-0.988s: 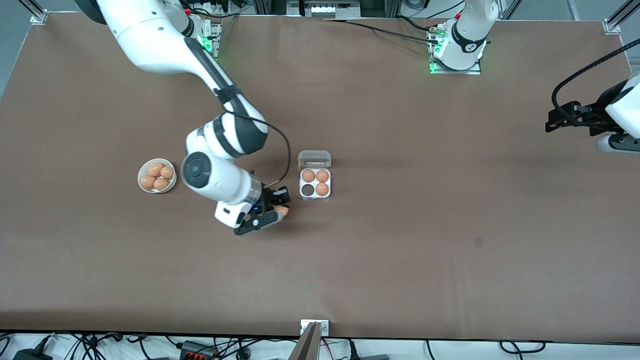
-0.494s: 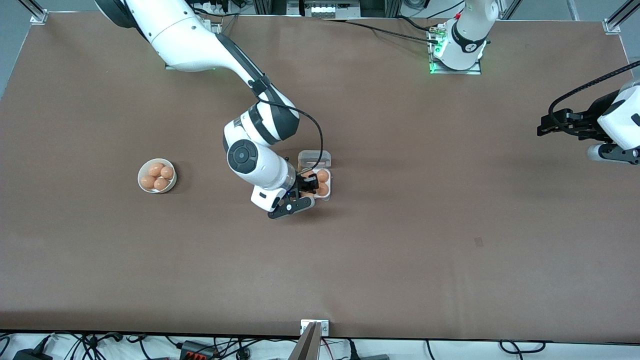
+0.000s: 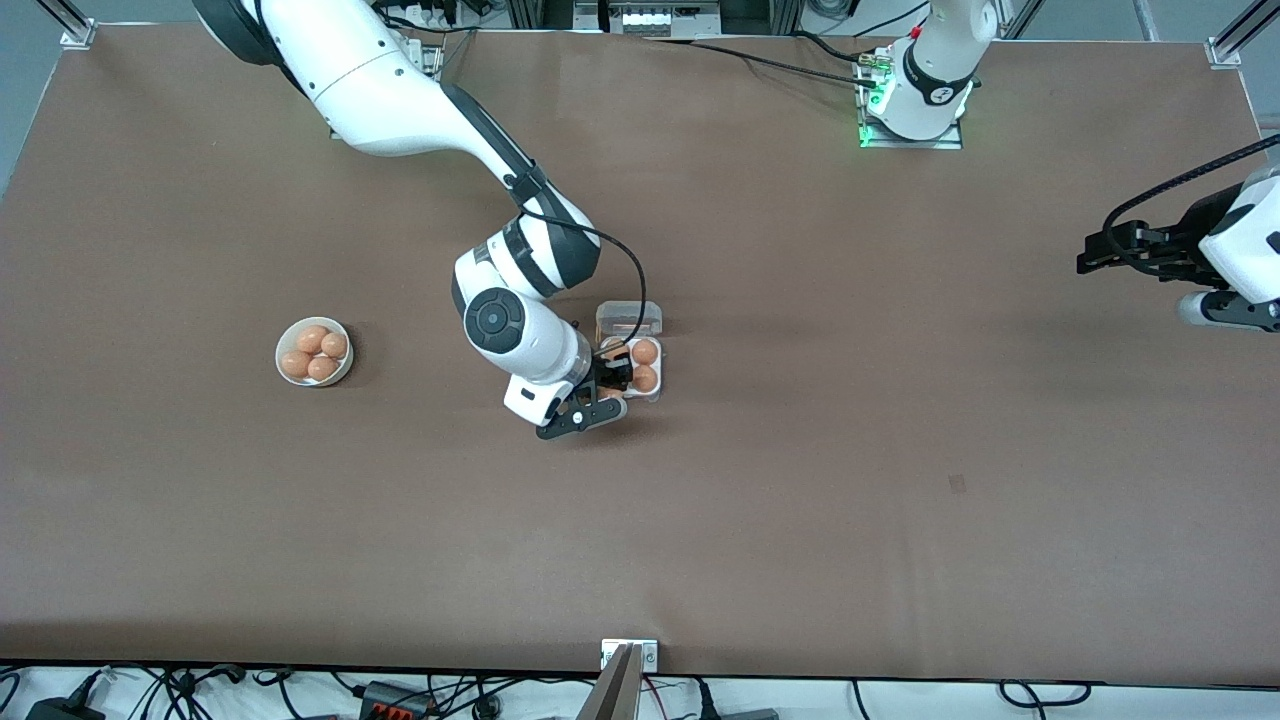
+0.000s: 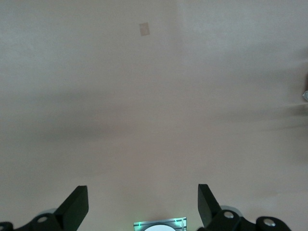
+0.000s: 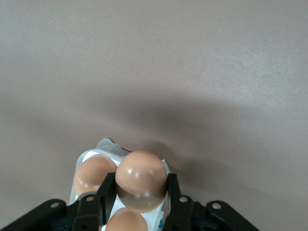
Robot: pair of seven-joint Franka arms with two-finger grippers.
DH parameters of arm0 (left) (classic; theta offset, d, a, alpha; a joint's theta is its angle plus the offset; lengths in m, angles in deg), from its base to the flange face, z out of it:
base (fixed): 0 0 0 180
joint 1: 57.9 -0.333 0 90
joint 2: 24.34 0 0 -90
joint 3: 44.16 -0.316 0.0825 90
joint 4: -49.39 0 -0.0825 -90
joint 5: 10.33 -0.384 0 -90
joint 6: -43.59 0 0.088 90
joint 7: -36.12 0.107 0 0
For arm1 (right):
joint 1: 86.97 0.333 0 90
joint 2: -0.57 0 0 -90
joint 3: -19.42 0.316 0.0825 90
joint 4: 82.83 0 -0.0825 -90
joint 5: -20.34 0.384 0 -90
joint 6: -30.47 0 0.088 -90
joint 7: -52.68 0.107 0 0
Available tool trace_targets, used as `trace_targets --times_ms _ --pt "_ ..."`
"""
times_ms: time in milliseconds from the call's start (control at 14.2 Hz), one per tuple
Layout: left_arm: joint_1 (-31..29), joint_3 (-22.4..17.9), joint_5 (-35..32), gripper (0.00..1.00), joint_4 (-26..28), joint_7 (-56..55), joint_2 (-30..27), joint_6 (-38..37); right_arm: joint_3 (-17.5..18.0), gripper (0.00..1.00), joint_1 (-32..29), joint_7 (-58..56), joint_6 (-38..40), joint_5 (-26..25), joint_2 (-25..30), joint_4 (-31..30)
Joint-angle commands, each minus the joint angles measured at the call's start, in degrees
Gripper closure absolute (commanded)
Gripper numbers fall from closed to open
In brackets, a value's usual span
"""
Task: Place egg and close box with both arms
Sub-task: 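Lower the egg into the empty box slot and open the right gripper, then raise the right gripper and draw it back toward its base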
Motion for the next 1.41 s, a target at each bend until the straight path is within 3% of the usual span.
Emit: trace_targets --times_ms 0,353,423,494,564,988,1340 --pt "-0.2 -0.1 1.0 0.00 -1.4 0.7 0.8 -0.9 -0.1 0.85 0.6 1.7 -1.2 -1.1 -0.2 -0.4" --pt "-0.3 -0.1 1.0 0.00 -1.4 1.1 0.8 -0.9 -0.1 0.83 0.8 2.3 -0.7 -1.1 0.0 -0.6" --pt "-0.4 -0.1 1.1 0.00 -1.4 1.1 0.8 -0.9 -0.1 0.78 0.8 2.3 -0.7 -1.1 0.0 -0.6" --pt "-0.4 -0.1 1.0 0.00 -1.4 1.1 0.8 -0.9 -0.1 0.32 0.7 2.6 -0.7 -0.9 0.1 -0.6" --pt "-0.4 -0.1 1.1 0.00 -1.4 1.1 0.8 -0.9 -0.1 0.00 0.8 4.2 -0.5 -1.1 0.2 -0.6" --pt "-0.4 -0.1 1.1 0.00 -1.4 1.1 0.9 -0.9 -0.3 0.00 0.0 7.5 7.4 -1.2 5.1 0.0" --pt "-0.5 -0.1 1.1 0.00 -1.4 0.7 0.9 -0.9 -6.3 0.00 0.4 7.5 12.2 -1.4 12.1 0.0"
